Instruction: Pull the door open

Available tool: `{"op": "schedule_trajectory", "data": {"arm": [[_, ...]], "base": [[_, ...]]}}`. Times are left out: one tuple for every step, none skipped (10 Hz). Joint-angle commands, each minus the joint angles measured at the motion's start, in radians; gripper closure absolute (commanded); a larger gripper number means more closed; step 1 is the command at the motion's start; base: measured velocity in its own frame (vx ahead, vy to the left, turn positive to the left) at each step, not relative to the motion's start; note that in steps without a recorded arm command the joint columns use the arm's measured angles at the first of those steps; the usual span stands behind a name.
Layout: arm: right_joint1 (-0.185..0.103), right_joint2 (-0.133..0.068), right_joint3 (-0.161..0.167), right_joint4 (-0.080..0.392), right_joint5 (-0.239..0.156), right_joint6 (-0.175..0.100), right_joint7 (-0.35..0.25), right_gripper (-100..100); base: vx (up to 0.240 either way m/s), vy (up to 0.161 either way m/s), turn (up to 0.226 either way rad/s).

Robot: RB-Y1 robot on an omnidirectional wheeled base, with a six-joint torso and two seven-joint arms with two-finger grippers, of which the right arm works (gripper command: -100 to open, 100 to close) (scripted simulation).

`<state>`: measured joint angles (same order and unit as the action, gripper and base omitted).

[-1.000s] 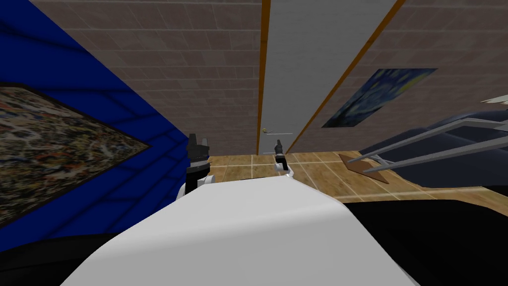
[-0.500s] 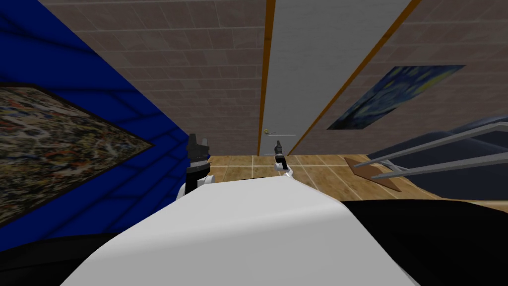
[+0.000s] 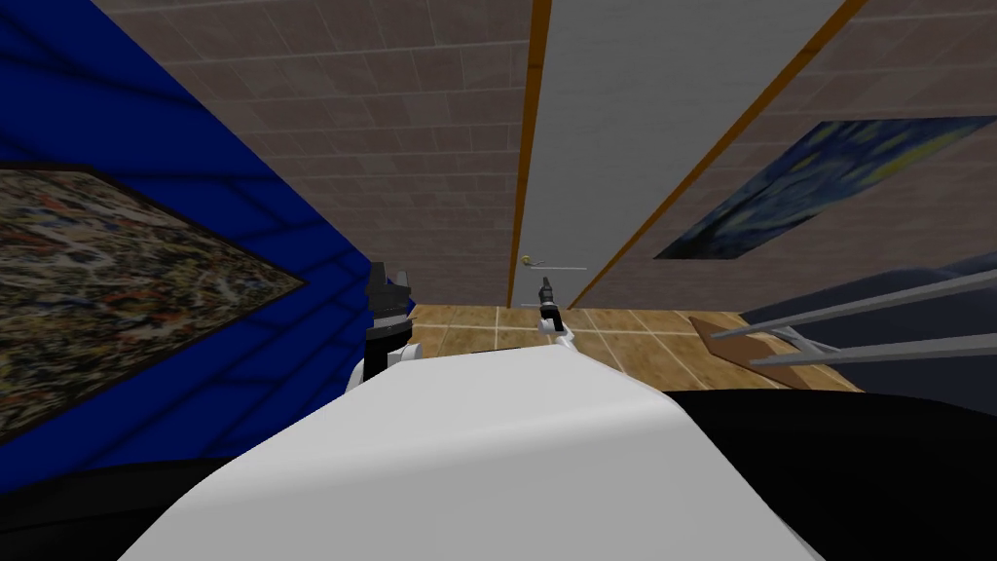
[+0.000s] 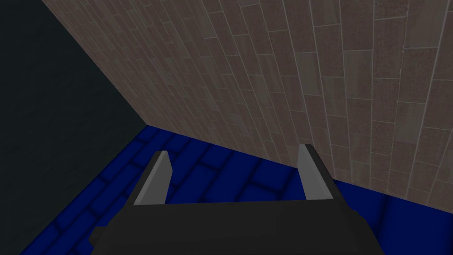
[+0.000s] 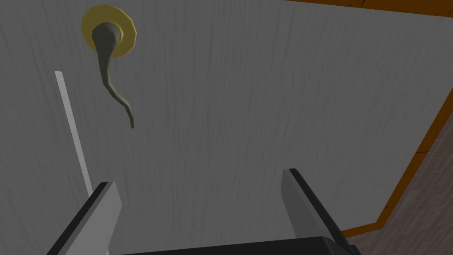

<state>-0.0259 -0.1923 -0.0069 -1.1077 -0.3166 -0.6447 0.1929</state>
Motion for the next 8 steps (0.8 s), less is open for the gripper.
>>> {"op": "schedule_trajectory", "data": {"arm": [[-0.021,-0.006,-0.001,0.05,-0.012,-0.004,0.0,-100],[-0.034,-0.01,-0.002,0.08,-0.02,-0.005,0.0,-100],[-0.047,-0.013,-0.003,0.11,-0.028,-0.006,0.001,-100],[-0.06,-0.016,-0.003,0.139,-0.035,-0.006,0.002,-100],[-0.073,-0.019,-0.004,0.166,-0.043,-0.007,0.002,-100],[-0.084,-0.022,-0.005,0.192,-0.049,-0.007,0.003,-100],[-0.095,-0.025,-0.006,0.217,-0.056,-0.008,0.003,-100],[-0.107,-0.028,-0.007,0.242,-0.063,-0.008,0.004,-100]], "base": [[0.075,-0.032,0.11],[0.088,-0.05,0.1],[0.094,-0.032,0.1],[0.091,-0.027,0.088],[0.096,-0.038,0.081],[0.088,-0.031,0.079],[0.076,-0.035,0.095],[0.068,-0.035,0.094]]}}
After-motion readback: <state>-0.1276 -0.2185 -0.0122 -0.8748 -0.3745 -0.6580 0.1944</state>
